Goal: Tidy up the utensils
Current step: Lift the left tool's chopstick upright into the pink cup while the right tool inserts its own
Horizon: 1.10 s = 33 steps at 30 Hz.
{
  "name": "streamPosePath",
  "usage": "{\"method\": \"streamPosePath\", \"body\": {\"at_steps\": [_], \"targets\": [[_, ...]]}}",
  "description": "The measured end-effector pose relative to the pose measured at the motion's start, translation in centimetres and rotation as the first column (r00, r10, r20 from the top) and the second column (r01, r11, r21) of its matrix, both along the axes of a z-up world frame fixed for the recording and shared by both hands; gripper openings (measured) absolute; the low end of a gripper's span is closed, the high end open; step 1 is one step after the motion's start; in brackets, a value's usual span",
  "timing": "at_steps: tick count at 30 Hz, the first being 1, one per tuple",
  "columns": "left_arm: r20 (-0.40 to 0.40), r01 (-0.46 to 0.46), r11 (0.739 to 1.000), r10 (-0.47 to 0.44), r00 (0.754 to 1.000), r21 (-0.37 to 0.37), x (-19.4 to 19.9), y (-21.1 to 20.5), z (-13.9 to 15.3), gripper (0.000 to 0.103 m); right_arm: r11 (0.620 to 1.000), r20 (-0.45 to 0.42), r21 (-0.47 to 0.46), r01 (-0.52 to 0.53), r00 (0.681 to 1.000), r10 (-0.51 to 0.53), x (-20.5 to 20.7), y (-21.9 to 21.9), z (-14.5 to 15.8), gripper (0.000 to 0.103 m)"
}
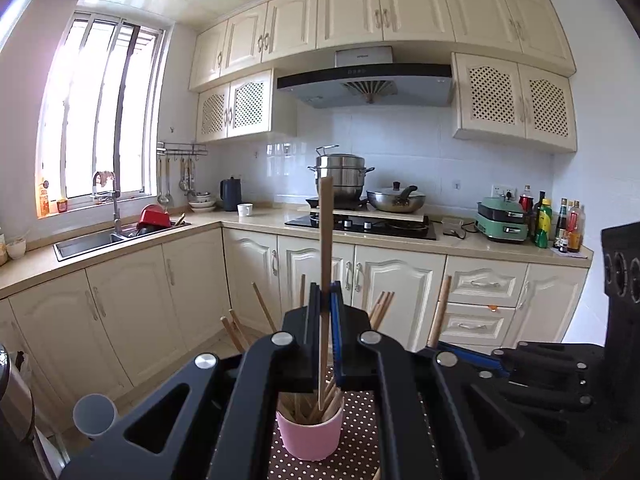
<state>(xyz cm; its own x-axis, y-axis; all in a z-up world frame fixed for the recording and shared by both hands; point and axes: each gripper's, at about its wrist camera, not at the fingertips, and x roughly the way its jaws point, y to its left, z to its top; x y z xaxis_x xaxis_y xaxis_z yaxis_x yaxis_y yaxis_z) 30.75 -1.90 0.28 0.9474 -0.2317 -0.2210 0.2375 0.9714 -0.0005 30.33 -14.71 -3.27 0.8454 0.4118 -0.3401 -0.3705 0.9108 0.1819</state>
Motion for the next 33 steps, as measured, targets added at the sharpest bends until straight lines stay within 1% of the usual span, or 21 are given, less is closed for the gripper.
{"method": "streamPosePath", "body": {"at_steps": [4,10,12,17,22,25,26,27,28,33], "targets": [[-0.027,-0.009,1.0,0.01,1.0,0.011,1.4,-0.1,-1.1,0.005,1.0,-0.008,-0.002,-0.002,1.0,0.002,0.6,0.1,-0.4,0.006],[-0.105,-0.015,0.999,0.018,0.994,0.034,3.4,0.0,-3.5,0.005,1.0,-0.019,-0.001,-0.008,1.0,0.008,1.4,0.2,-0.8,0.006],[-0.12,-0.019,0.999,0.024,0.992,0.041,3.9,0.0,-4.1,0.005,1.0,-0.021,0.0,-0.009,1.0,0.009,1.6,0.2,-0.8,0.006],[-0.153,-0.008,0.998,0.017,0.988,0.062,4.5,-0.1,-5.1,0.006,1.0,-0.022,0.0,-0.009,1.0,0.009,1.9,0.2,-0.8,0.006],[-0.179,0.008,0.998,0.003,0.984,0.059,4.7,0.1,-5.6,0.006,1.0,-0.026,-0.003,-0.01,1.0,0.01,2.0,0.4,-0.7,0.006],[-0.197,-0.003,0.997,0.018,0.98,0.076,4.9,0.2,-5.9,0.007,1.0,-0.026,-0.005,-0.009,1.0,0.009,2.0,0.6,-0.7,0.006],[-0.202,-0.004,0.997,0.018,0.979,0.073,5.0,0.3,-6.0,0.016,1.0,-0.026,-0.006,-0.008,1.0,0.008,2.0,0.6,-0.7,0.006],[-0.205,-0.008,0.998,0.021,0.978,0.067,5.0,0.5,-6.0,0.033,1.0,-0.025,-0.007,-0.007,1.0,0.007,1.9,0.7,-0.7,0.006],[-0.202,-0.014,0.998,0.026,0.979,0.063,4.9,0.6,-5.9,0.038,1.0,-0.026,-0.006,-0.008,1.0,0.007,2.0,0.7,-0.7,0.006],[-0.19,-0.018,0.998,0.028,0.981,0.057,4.3,1.1,-5.6,0.039,1.0,-0.016,-0.004,-0.005,1.0,0.004,1.7,0.5,-0.4,0.006]]}}
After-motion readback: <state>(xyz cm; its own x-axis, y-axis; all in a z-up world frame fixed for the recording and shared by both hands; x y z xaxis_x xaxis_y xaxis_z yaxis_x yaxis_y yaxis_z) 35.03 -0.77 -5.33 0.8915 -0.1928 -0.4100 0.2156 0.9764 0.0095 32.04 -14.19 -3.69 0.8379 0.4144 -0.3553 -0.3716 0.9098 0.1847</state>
